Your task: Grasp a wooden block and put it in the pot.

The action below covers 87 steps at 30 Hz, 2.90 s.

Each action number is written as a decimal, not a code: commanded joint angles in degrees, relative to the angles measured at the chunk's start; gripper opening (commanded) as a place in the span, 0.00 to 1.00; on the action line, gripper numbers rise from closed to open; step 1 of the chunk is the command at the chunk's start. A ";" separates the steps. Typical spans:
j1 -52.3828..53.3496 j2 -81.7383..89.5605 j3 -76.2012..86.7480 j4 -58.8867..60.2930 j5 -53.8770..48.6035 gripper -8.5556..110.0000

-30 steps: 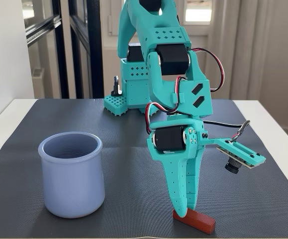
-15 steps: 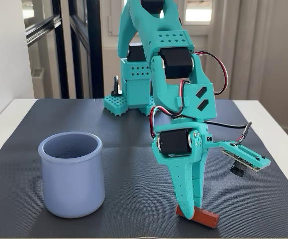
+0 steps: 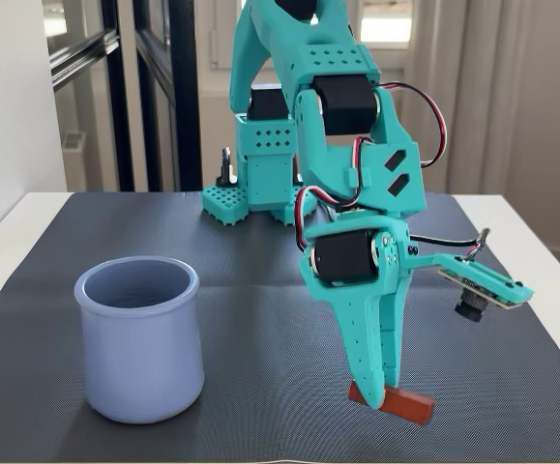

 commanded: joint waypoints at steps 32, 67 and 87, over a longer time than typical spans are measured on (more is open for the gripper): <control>23.29 31.38 12.66 5.27 -2.99 0.07; 25.14 31.64 18.98 5.36 -5.80 0.07; 20.65 69.96 45.00 5.45 -33.66 0.07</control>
